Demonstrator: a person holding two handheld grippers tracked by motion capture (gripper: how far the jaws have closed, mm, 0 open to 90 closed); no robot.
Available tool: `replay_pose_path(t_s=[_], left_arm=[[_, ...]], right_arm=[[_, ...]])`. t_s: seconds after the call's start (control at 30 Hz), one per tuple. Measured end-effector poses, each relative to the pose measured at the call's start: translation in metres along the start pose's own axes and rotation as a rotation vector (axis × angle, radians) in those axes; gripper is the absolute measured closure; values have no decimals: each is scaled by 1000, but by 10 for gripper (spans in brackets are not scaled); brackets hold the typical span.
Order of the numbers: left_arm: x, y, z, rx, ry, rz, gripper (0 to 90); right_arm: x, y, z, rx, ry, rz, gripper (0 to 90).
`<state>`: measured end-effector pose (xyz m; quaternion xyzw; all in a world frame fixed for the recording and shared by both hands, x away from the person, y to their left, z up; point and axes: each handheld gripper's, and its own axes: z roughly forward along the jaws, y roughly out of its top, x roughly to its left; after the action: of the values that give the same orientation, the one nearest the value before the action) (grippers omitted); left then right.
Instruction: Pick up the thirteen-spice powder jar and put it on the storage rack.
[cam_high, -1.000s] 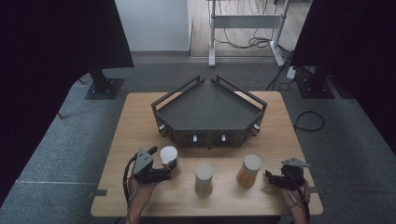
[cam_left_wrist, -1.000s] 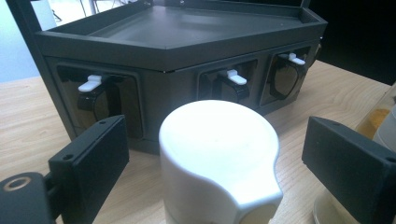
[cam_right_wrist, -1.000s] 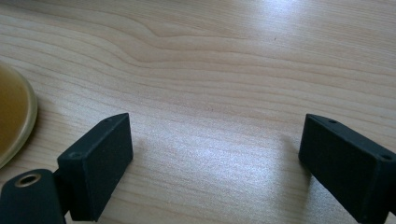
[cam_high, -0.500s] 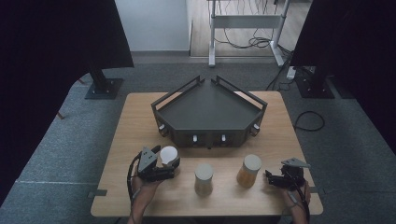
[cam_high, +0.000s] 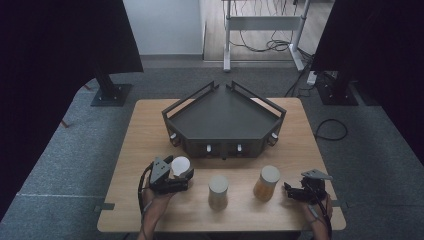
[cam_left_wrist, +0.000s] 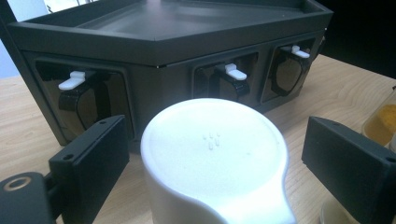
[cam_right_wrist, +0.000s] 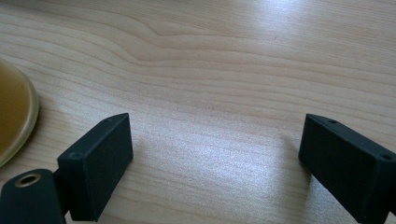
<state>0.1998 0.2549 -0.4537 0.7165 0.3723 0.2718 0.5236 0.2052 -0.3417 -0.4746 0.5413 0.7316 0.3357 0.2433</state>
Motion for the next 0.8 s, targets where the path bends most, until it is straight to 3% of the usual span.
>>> replay_pose_path(t_s=[0.8], left_arm=[[1,-6,6,41,9,-14,95]], right_arm=[[0,0,0,0,1,-1,93]])
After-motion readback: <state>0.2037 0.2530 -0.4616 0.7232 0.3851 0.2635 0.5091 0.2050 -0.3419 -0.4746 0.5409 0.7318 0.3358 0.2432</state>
